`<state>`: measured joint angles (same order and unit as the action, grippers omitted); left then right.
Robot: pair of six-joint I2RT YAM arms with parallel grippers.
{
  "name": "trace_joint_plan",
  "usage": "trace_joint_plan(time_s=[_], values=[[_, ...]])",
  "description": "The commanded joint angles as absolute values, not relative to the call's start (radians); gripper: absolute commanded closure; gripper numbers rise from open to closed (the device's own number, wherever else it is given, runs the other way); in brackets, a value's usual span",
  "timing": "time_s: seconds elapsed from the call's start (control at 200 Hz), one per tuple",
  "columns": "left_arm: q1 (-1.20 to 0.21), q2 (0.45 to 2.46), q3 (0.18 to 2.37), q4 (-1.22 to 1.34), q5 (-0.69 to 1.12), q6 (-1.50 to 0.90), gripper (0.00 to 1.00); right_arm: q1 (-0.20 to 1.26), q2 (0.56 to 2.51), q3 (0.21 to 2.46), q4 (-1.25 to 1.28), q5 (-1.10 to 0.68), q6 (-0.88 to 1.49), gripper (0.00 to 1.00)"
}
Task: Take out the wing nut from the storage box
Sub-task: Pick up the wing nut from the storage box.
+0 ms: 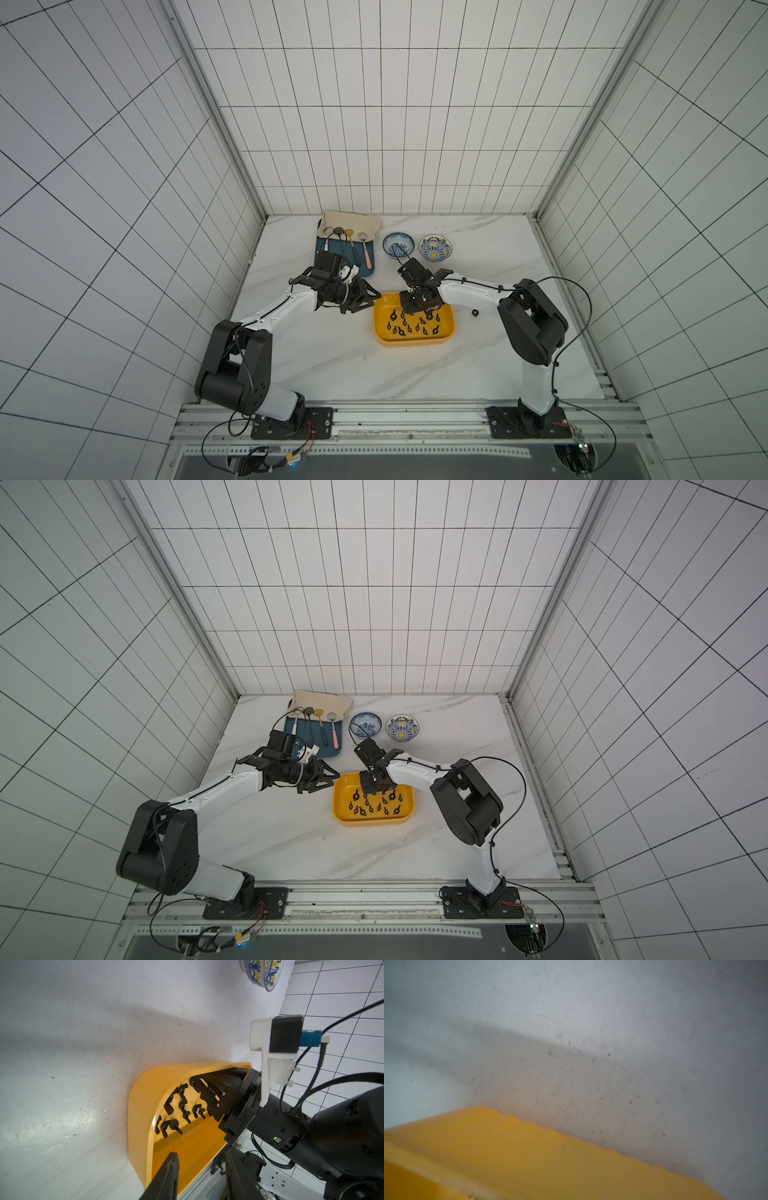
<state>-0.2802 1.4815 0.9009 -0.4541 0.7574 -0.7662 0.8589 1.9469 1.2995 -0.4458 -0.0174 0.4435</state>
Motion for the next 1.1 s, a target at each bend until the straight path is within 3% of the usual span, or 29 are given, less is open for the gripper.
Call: trace_joint_plan(time_s=[0.0,0.37,0.874,1.094], values=[[-0.276,1.463,0.899,-0.456,0.768,-0.746,0.6,0.864,1.964,1.324,-0.462,-0.003,0.446,0.84],[-0.278,1.469,0.894,-0.442,0.77,-0.758,0.6,0.87,1.927,1.294,-0.455,0.011,0.452,1.0],[-0.386,1.538,1.022,-0.425,0.743,-0.772,0.61,0.899,1.724,1.243,-0.54,0.118,0.488,1.0],[-0.468,1.564,1.092,-0.422,0.72,-0.789,0.61,0.816,1.562,1.171,-0.594,0.166,0.477,1.0]])
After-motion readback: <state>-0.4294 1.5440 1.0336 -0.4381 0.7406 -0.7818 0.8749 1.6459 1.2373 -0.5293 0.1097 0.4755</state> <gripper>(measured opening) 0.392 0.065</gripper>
